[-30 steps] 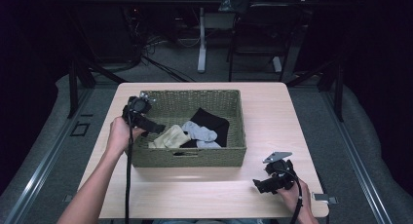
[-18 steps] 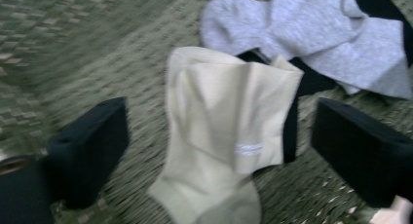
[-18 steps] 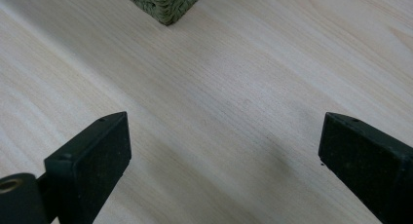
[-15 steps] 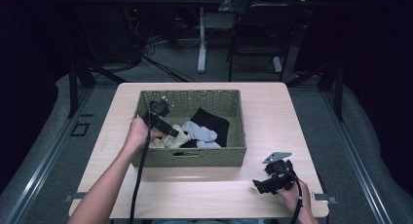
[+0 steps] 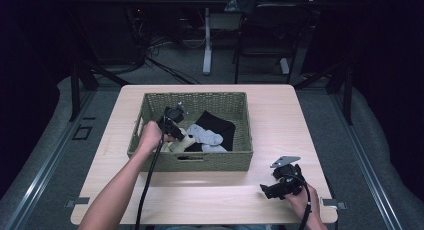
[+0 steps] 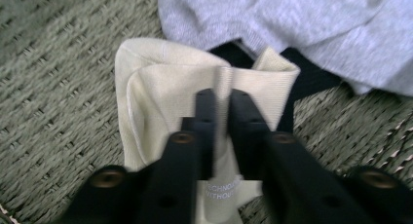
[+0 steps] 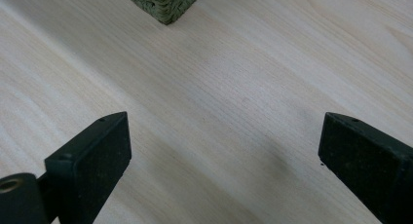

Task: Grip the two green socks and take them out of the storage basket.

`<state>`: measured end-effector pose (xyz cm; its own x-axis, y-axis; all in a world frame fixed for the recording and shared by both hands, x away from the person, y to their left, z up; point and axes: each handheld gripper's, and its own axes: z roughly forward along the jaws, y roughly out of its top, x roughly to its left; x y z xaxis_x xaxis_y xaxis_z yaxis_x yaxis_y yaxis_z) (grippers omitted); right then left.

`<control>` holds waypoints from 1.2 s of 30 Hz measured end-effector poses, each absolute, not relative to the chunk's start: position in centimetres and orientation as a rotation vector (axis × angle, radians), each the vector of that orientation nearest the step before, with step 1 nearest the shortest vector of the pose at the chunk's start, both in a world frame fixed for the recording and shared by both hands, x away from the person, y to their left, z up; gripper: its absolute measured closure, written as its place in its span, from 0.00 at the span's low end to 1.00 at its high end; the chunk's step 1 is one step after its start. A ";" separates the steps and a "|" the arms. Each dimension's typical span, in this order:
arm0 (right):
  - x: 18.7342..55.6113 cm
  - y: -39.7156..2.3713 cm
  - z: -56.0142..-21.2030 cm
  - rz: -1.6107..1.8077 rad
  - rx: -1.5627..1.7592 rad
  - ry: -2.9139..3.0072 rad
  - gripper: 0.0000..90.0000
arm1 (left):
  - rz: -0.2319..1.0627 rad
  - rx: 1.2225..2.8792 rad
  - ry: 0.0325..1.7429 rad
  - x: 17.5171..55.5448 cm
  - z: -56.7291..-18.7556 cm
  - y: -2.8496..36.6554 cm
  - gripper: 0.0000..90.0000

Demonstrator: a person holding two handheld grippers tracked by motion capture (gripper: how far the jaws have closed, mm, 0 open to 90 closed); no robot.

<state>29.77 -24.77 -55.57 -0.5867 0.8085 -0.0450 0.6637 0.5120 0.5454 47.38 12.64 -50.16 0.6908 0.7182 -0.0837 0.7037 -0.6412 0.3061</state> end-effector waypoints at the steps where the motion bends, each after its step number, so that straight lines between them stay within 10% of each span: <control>1: 29.8 -24.8 -55.6 0.707 1.238 2.462 0.05 | 0.074 2.583 1.118 47.2 -49.9 12.7 0.96; 36: 29.7 -24.9 -55.7 0.683 1.236 2.459 0.05 | 0.384 2.337 1.068 44.8 -33.1 18.2 0.96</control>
